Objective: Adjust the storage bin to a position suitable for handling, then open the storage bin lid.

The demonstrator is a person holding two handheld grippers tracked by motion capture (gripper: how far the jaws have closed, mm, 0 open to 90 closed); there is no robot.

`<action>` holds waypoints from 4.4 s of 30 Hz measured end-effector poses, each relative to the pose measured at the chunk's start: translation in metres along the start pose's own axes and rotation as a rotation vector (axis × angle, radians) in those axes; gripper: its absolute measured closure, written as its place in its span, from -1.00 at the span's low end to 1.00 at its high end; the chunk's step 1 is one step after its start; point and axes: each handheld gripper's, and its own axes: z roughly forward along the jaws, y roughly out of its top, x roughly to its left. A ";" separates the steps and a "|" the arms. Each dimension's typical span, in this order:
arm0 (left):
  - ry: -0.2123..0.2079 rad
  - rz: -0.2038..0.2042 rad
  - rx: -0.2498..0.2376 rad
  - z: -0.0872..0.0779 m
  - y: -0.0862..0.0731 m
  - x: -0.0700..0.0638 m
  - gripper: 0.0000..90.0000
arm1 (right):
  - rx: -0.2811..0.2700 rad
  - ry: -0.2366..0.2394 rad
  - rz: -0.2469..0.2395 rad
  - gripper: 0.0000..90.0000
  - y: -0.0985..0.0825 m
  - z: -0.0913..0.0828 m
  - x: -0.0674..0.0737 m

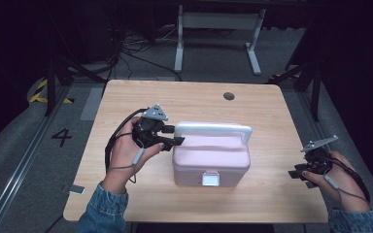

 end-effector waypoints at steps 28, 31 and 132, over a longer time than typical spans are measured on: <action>0.092 0.055 -0.049 0.024 0.014 -0.014 0.49 | -0.006 0.003 0.003 0.35 -0.004 0.001 0.000; 0.088 0.055 -0.053 0.023 0.015 -0.013 0.50 | -0.008 0.004 0.010 0.35 -0.004 0.001 0.000; 0.165 0.026 -0.013 -0.043 0.024 0.035 -0.23 | -0.789 0.276 -0.264 1.00 0.091 -0.028 0.075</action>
